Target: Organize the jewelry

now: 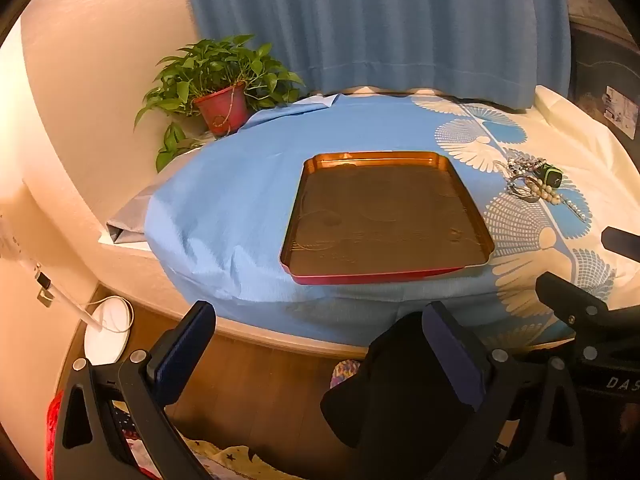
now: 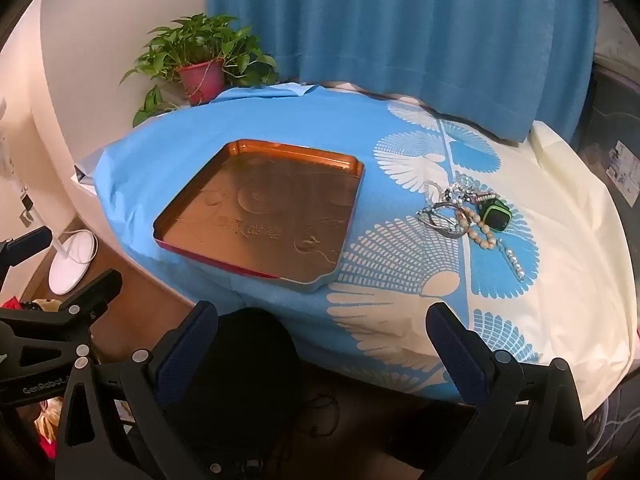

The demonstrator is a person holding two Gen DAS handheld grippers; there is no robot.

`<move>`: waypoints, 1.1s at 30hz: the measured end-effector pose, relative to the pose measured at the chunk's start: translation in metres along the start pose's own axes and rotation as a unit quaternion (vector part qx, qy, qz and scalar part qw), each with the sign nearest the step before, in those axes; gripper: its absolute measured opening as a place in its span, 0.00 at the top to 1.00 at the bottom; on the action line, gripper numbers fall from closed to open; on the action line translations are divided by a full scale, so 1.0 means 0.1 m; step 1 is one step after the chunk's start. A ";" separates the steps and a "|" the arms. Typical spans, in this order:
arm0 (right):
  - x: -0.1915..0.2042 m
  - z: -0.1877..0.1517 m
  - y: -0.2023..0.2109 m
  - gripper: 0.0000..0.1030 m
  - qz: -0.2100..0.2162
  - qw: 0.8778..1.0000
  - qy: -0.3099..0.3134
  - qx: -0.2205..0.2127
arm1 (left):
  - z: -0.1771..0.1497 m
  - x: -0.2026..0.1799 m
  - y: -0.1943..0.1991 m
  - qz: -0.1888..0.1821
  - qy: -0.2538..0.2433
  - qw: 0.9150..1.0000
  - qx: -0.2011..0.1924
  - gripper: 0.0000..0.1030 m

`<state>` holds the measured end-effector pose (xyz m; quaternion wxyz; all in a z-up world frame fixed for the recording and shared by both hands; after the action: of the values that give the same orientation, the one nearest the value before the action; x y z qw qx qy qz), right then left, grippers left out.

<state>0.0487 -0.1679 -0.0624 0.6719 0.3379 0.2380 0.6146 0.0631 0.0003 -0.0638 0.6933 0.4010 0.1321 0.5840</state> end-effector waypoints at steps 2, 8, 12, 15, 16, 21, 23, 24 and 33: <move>0.00 -0.01 -0.01 0.00 0.000 1.000 0.001 0.000 | 0.00 0.00 0.00 0.000 -0.001 1.000 0.000 0.00; 0.00 -0.02 0.04 0.00 0.001 1.000 0.001 0.001 | 0.01 -0.02 0.03 0.000 0.002 1.000 0.000 0.00; -0.01 -0.02 0.07 0.00 0.001 1.000 0.002 0.000 | 0.00 0.00 -0.01 -0.002 0.001 1.000 0.000 0.00; 0.01 -0.06 0.05 0.00 0.000 1.000 0.002 -0.003 | 0.00 0.00 0.00 -0.002 0.002 1.000 -0.001 0.00; 0.01 -0.06 0.05 0.00 0.000 1.000 0.002 -0.003 | 0.00 0.00 0.00 -0.002 0.001 1.000 -0.001 0.00; 0.00 -0.05 0.06 0.00 -0.001 1.000 0.002 -0.004 | 0.01 0.01 0.00 -0.002 0.002 1.000 -0.001 0.00; 0.00 -0.06 0.06 0.00 -0.001 1.000 0.003 -0.003 | 0.02 0.01 0.00 -0.001 0.002 1.000 -0.001 0.00; 0.00 -0.06 0.07 0.00 -0.001 1.000 0.002 -0.004 | 0.03 0.01 -0.01 -0.001 0.001 1.000 -0.001 0.00; -0.01 -0.07 0.07 0.00 -0.001 1.000 0.002 -0.004 | 0.00 0.00 0.00 -0.002 0.002 1.000 -0.003 0.00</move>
<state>0.0388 -0.1674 -0.0615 0.6734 0.3339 0.2367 0.6156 0.0630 0.0001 -0.0640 0.6951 0.3975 0.1330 0.5841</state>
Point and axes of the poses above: each gripper's, at about its wrist camera, not at the fingertips, and y roughly against the way its jaws point, x to its left, z to its top, the point moved 9 cm from there along -y, roughly the way its jaws point, and after that the axes turned 11 degrees about -y, right-handed, at the moved point
